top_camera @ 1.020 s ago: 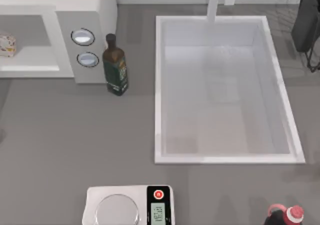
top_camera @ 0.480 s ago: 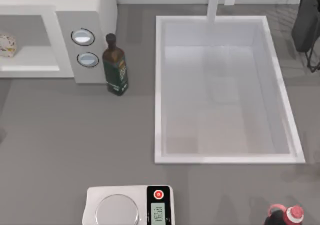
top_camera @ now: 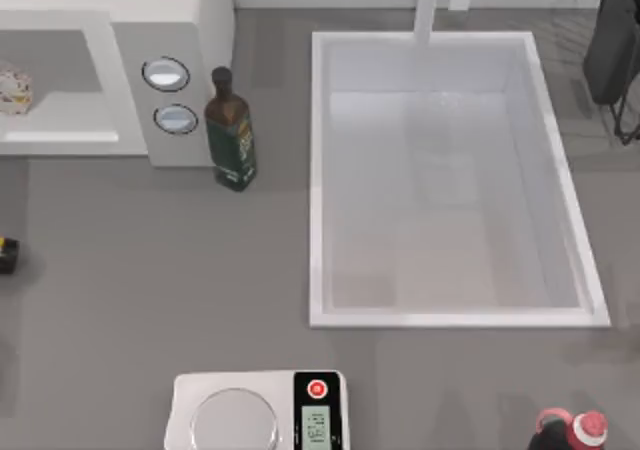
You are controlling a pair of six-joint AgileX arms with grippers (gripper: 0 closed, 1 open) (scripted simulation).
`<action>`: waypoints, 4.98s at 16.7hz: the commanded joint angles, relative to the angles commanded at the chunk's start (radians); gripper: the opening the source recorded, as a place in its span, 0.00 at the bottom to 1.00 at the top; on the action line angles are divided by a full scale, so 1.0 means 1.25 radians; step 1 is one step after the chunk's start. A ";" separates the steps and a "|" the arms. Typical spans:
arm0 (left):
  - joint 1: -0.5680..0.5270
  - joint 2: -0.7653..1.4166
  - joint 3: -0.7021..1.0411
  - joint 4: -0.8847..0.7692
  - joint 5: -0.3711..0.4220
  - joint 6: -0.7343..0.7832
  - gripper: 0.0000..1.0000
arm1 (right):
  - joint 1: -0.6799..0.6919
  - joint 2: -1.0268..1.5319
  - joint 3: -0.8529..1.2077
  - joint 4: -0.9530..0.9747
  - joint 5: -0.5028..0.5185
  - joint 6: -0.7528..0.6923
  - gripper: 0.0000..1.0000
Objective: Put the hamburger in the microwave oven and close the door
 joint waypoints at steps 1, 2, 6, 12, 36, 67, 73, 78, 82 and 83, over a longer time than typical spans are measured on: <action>-0.016 -0.032 -0.047 0.019 -0.009 -0.020 0.00 | 0.000 0.000 0.000 0.000 0.000 0.000 1.00; -0.032 -0.065 -0.088 0.038 -0.018 -0.039 0.00 | 0.000 0.000 0.000 0.000 0.000 0.000 1.00; -0.068 -0.140 -0.168 0.087 -0.041 -0.084 0.00 | 0.000 0.000 0.000 0.000 0.000 0.000 1.00; -0.095 -0.166 -0.202 0.100 -0.063 -0.115 0.00 | 0.000 0.000 0.000 0.000 0.000 0.000 1.00; -0.670 -0.533 -0.462 0.175 -0.456 -0.574 0.00 | 0.000 0.000 0.000 0.000 0.000 0.000 1.00; -0.725 -0.142 -0.220 0.337 -0.503 -0.619 0.00 | 0.000 0.000 0.000 0.000 0.000 0.000 1.00; -0.732 -0.037 -0.110 0.330 -0.507 -0.623 0.00 | 0.000 0.000 0.000 0.000 0.000 0.000 1.00; -0.738 0.045 -0.022 0.323 -0.510 -0.626 0.00 | 0.000 0.000 0.000 0.000 0.000 0.000 1.00; -0.742 0.115 0.057 0.318 -0.513 -0.629 0.00 | 0.000 0.000 0.000 0.000 0.000 0.000 1.00; -0.743 0.130 0.074 0.317 -0.513 -0.630 0.00 | 0.000 0.000 0.000 0.000 0.000 0.000 1.00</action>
